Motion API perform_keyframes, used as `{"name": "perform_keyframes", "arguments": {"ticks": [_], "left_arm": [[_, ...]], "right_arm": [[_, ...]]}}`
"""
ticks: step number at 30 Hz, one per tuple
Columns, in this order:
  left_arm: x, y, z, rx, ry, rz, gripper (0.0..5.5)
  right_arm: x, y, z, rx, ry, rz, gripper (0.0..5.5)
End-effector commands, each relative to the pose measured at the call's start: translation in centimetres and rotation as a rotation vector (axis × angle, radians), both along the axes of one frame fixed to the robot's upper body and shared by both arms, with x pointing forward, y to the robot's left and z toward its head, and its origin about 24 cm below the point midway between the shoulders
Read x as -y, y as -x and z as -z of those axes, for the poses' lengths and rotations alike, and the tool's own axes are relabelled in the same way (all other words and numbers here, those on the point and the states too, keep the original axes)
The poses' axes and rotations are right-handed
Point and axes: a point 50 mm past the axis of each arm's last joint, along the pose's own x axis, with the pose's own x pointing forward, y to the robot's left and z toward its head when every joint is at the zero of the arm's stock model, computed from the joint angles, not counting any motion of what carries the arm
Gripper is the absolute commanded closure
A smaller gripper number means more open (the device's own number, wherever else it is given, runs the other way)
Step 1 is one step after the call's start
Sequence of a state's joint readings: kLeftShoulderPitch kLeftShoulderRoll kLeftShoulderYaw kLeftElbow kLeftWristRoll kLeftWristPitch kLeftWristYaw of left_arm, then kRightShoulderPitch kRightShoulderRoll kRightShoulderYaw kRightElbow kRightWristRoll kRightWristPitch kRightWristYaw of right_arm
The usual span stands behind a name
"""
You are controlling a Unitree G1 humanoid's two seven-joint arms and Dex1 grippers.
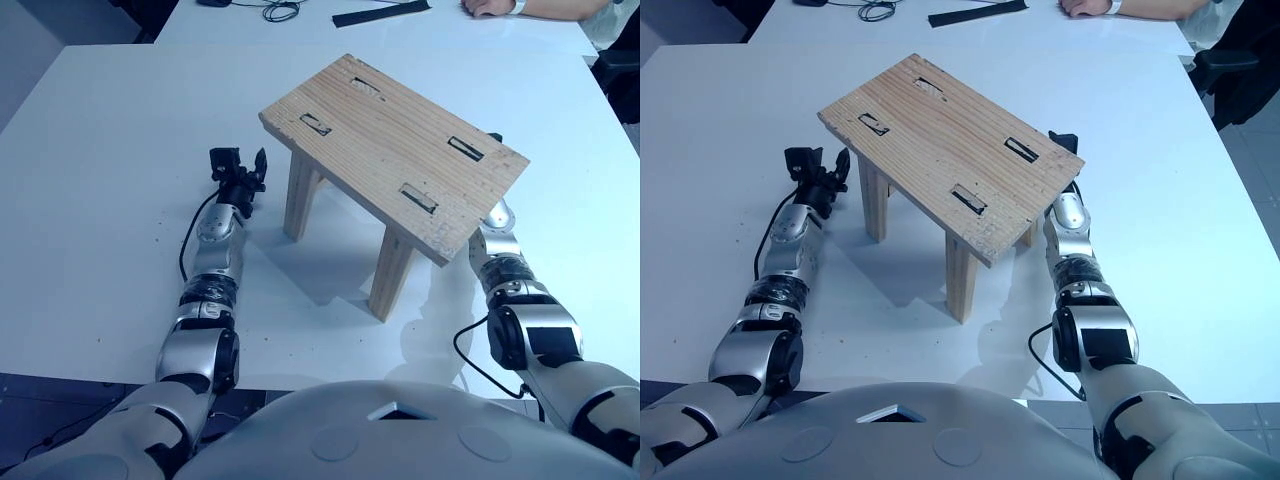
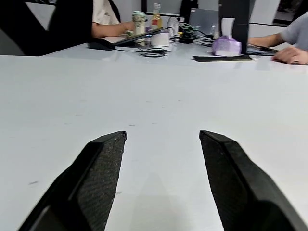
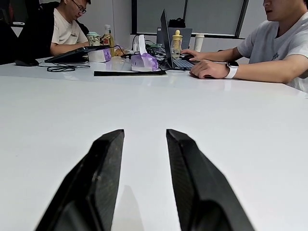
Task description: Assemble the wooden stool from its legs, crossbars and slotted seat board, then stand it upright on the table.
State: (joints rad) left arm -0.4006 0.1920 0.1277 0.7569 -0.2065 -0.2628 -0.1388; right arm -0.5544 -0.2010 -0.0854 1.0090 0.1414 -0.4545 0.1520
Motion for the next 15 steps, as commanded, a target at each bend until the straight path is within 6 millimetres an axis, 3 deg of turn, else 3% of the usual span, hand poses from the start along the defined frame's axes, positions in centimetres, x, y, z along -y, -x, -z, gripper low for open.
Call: {"name": "perform_keyframes", "arguments": {"ticks": [1, 6, 15], "left_arm": [[-0.1, 0.0, 0.4, -0.008, -0.033, -0.048, 2.67], [1.0, -0.4, 0.5, -0.002, -0.054, -0.042, 2.67], [0.5, -0.4, 0.6, -0.001, -0.059, -0.041, 2.67]], "right_arm": [[-0.1, -0.6, -0.4, 0.007, -0.013, 0.012, 3.9], [-0.7, -0.7, -0.3, 0.006, 0.002, -0.005, 3.9], [-1.3, -0.5, 0.1, 0.003, 0.028, -0.022, 3.9]]}}
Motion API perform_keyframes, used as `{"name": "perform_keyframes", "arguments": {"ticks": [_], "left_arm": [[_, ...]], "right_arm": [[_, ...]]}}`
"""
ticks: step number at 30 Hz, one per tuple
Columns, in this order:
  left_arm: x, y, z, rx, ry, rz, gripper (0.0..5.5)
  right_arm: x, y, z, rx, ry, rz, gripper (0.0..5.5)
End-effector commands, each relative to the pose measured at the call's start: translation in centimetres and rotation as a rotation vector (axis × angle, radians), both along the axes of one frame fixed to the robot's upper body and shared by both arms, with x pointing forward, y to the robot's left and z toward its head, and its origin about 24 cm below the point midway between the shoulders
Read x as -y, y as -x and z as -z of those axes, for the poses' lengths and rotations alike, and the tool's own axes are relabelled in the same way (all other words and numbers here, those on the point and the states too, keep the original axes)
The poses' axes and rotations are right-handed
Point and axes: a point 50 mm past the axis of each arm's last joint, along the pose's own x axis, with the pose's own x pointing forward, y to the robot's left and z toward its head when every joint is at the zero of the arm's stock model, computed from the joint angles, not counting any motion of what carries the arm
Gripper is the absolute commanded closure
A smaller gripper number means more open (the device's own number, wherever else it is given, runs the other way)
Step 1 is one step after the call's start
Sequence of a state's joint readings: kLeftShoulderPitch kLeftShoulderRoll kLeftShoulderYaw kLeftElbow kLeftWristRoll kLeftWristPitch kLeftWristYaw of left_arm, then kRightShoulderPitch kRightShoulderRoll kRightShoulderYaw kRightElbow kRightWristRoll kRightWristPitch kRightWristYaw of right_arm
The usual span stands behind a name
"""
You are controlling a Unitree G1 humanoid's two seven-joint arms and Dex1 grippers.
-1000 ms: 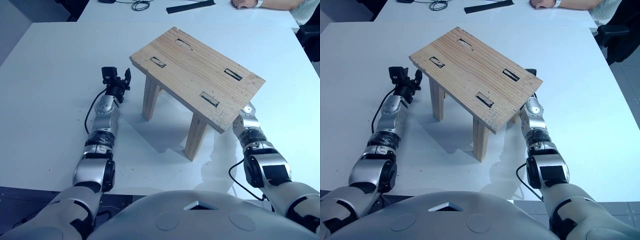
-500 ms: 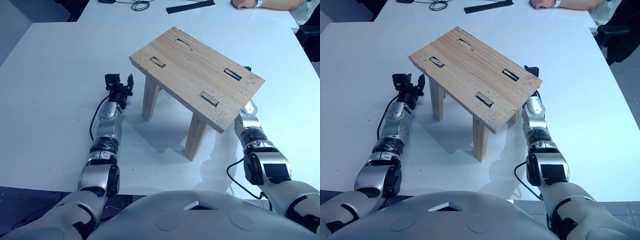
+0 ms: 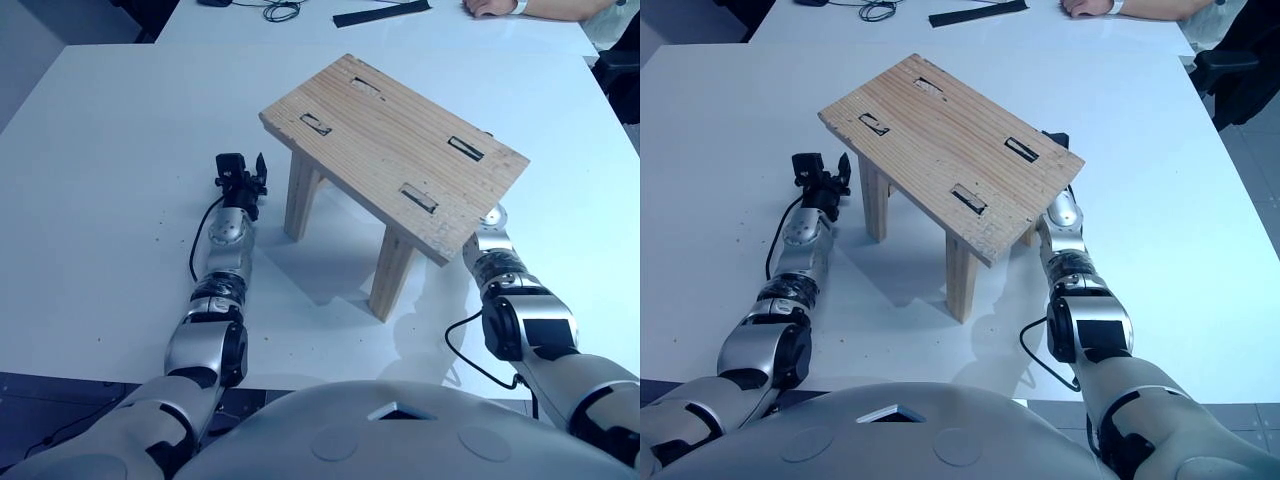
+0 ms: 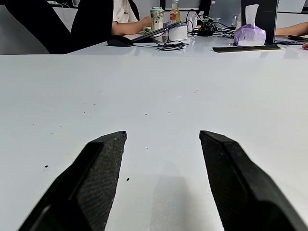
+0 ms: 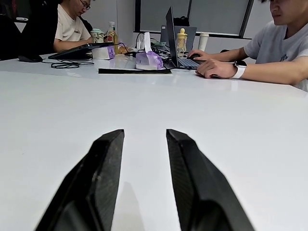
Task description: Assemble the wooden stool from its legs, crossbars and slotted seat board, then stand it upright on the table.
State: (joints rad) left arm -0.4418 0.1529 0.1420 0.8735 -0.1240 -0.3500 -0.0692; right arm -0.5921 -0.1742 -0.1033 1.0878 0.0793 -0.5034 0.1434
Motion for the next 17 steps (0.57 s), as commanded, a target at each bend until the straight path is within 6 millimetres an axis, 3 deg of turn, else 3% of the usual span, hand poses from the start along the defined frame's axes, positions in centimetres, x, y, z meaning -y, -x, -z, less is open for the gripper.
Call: {"name": "perform_keyframes", "arguments": {"ticks": [1, 17], "left_arm": [[-0.43, -0.25, -0.23, 0.003, -0.016, 0.002, 2.67], [0.07, -0.66, -0.42, 0.009, 0.011, 0.0, 2.67]], "right_arm": [[-0.26, -0.19, -0.11, 0.002, 0.005, 0.0, 3.9], [-0.49, -0.45, -0.11, -0.011, 0.015, 0.014, 3.9]]}}
